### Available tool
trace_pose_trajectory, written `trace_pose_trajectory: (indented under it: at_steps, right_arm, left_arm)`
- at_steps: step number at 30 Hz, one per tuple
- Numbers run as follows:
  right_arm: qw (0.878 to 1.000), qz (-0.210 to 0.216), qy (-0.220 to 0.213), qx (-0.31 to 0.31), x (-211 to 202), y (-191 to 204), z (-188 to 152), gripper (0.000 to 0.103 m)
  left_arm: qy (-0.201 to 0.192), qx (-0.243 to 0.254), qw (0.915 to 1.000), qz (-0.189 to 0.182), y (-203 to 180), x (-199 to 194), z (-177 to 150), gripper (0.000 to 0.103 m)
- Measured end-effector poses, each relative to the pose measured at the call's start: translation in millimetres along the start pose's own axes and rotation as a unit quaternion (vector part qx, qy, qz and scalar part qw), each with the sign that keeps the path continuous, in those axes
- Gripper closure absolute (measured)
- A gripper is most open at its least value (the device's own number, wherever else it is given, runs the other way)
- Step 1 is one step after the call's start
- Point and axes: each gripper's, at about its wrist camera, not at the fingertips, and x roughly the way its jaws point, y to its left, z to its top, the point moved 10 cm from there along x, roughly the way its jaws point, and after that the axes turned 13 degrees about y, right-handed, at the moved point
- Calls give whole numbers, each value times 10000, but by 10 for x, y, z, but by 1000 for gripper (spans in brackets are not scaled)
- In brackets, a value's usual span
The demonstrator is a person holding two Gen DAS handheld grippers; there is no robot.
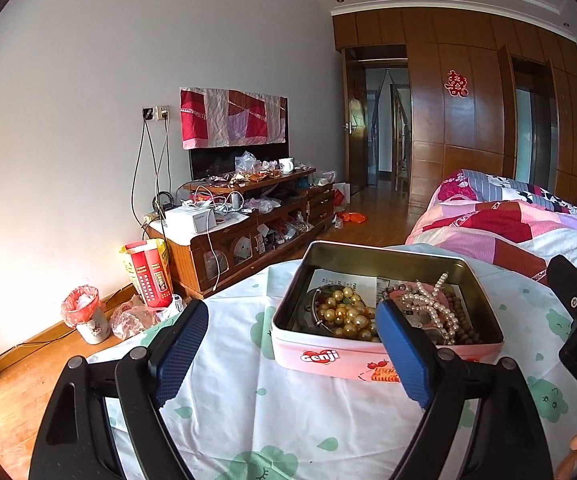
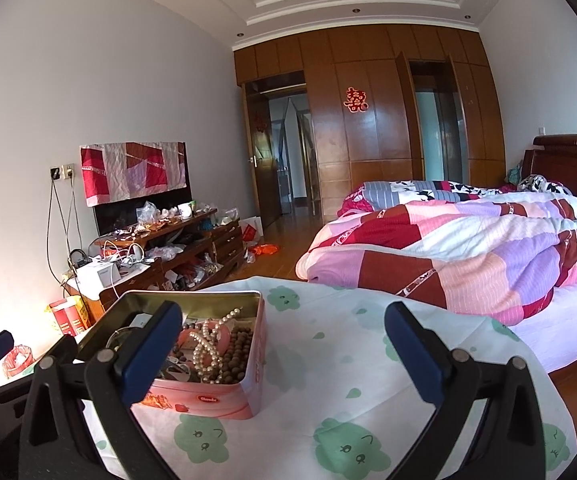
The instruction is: Organize jewelry
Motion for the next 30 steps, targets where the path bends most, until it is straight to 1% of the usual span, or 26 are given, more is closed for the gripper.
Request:
trace_pose_trajectory:
  at_steps: [30]
  right_arm:
    - [10000,-5,13,-8,5,-5,-7,0]
  left_arm:
    - [36,-2,10000,20,14,2,-16,17]
